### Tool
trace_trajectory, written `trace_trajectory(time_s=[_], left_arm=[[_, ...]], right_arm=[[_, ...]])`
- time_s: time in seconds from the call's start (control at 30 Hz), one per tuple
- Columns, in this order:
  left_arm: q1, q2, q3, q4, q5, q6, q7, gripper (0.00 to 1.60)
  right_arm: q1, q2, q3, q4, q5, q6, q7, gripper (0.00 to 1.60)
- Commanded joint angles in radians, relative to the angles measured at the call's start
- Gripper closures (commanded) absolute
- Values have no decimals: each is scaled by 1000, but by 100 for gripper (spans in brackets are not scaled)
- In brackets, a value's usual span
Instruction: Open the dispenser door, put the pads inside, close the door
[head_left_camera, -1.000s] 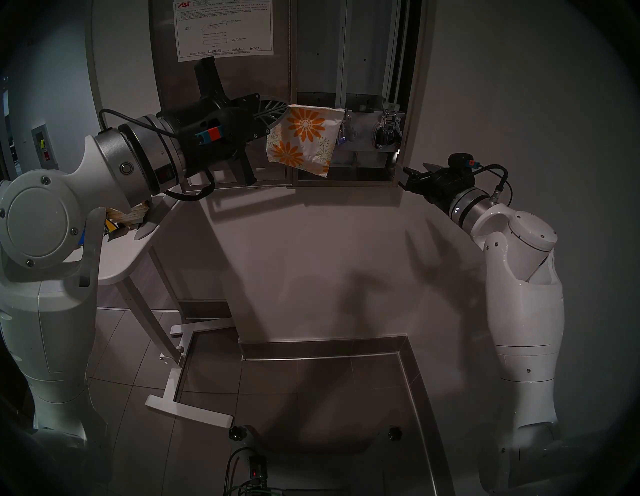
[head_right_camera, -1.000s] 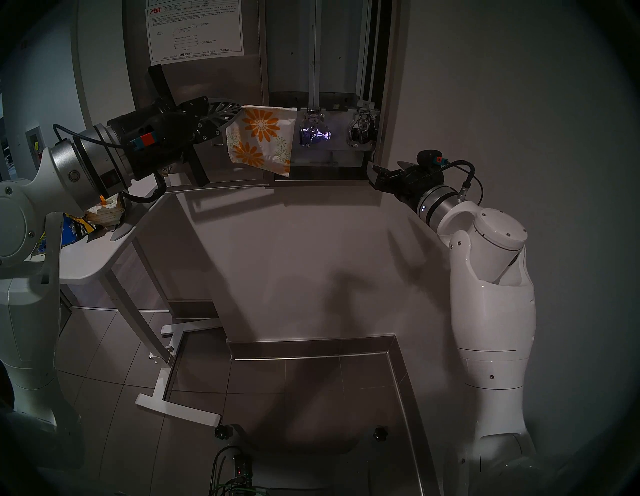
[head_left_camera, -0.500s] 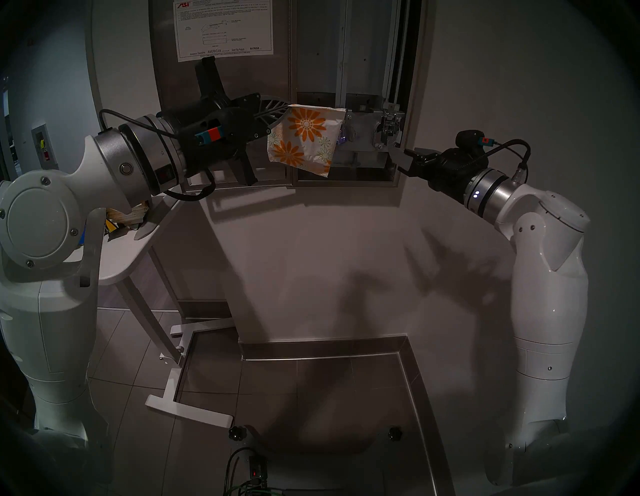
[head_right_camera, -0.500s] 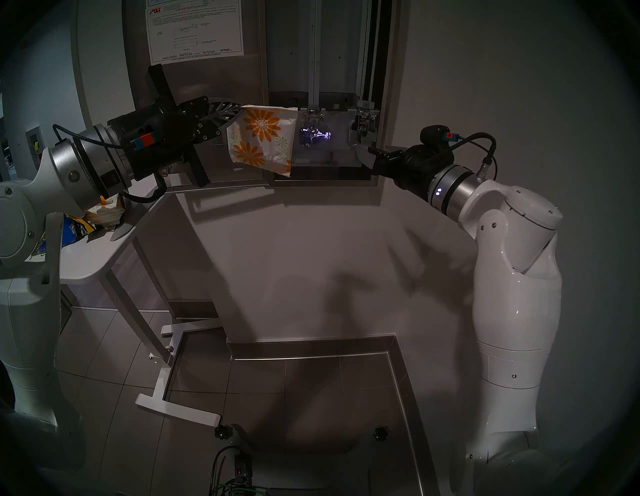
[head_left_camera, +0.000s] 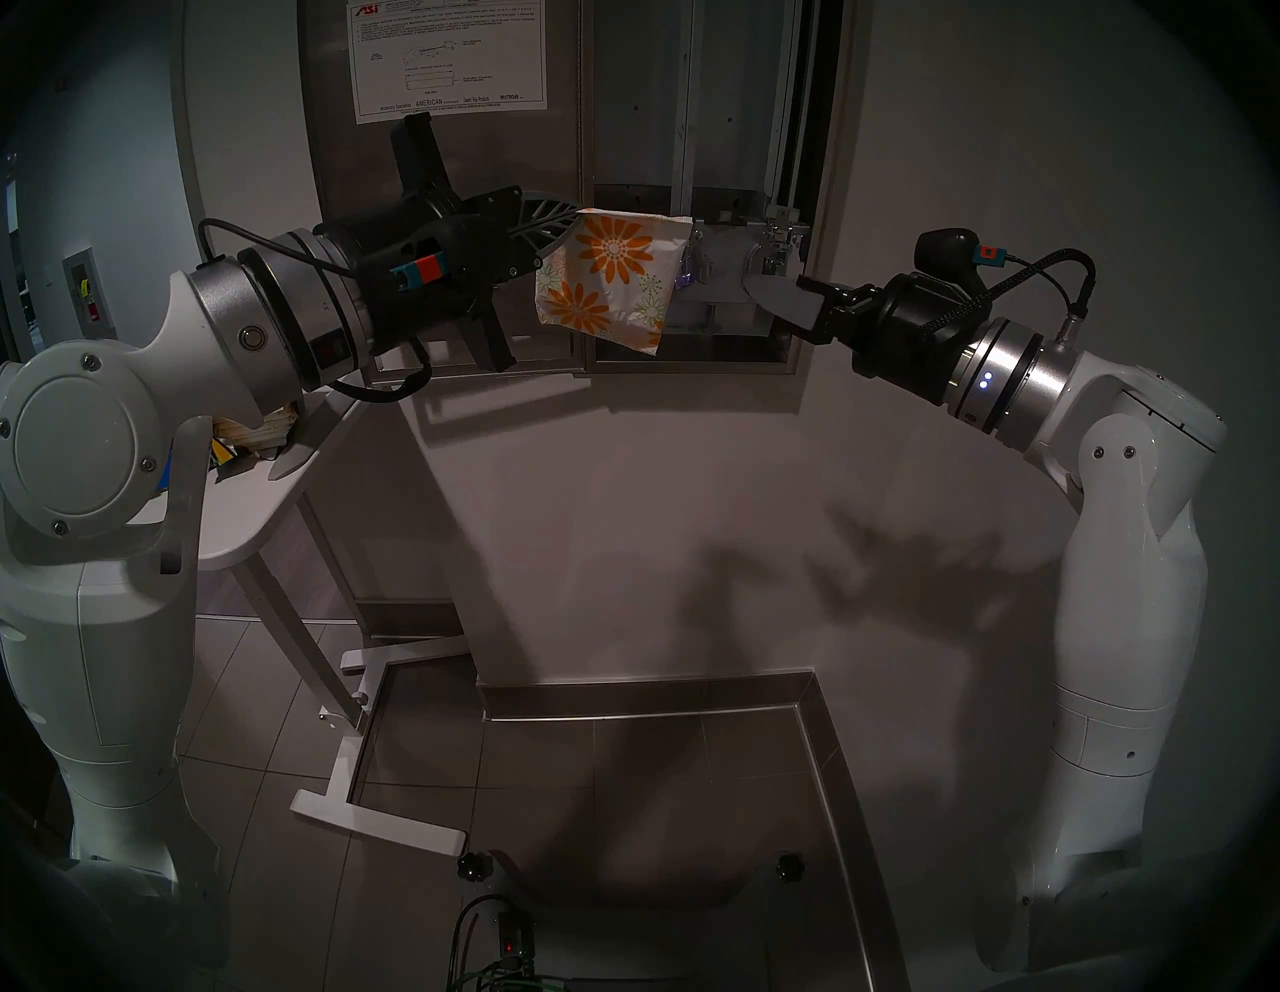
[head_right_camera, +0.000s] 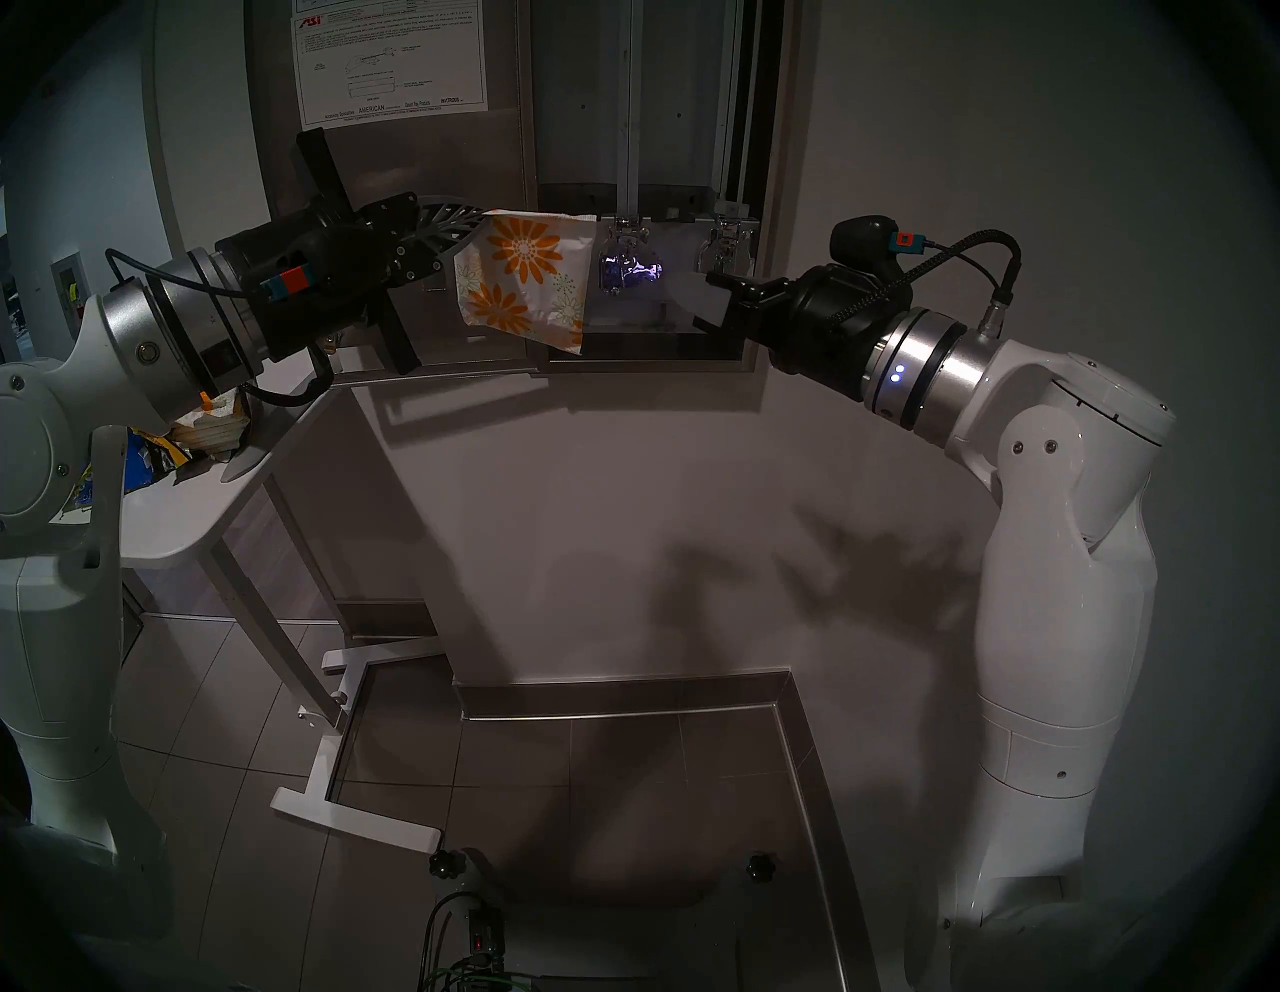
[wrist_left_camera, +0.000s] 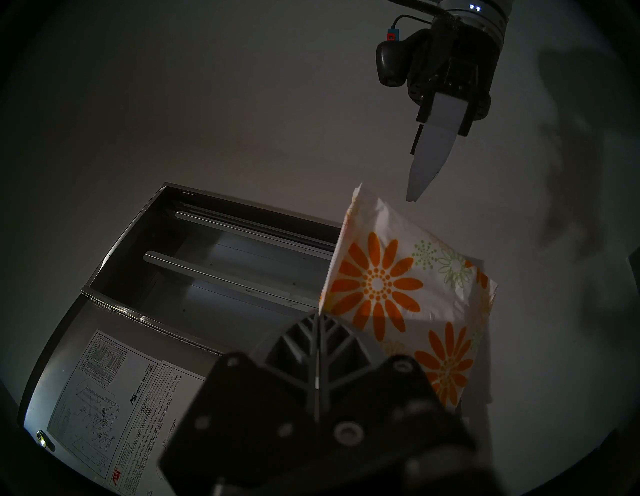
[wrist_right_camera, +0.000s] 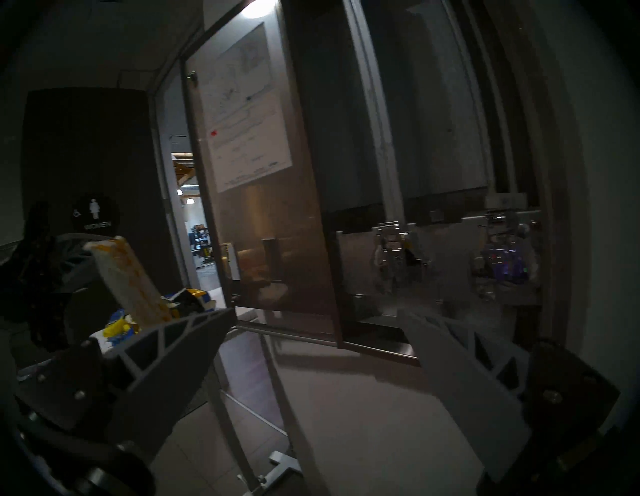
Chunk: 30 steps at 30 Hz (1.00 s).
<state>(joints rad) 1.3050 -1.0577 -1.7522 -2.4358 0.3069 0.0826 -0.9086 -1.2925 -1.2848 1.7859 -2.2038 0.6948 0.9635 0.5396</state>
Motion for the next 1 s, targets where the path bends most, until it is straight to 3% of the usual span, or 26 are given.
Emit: trace_trajectory(time_s=[0.0,0.63,0.97], left_arm=[[-28,-2,-10,-8,1,4,9,160],[-30,-7,-10,-8,4,4,4,160],[-31,-10,-10,-8,5,4,1,160]], right_arm=[[23,38,-43,-27,74,-4,-27,0],[101,150,-149,10,206,-4,-89,0],[135,196,-169,14,257,-4,-115,0]])
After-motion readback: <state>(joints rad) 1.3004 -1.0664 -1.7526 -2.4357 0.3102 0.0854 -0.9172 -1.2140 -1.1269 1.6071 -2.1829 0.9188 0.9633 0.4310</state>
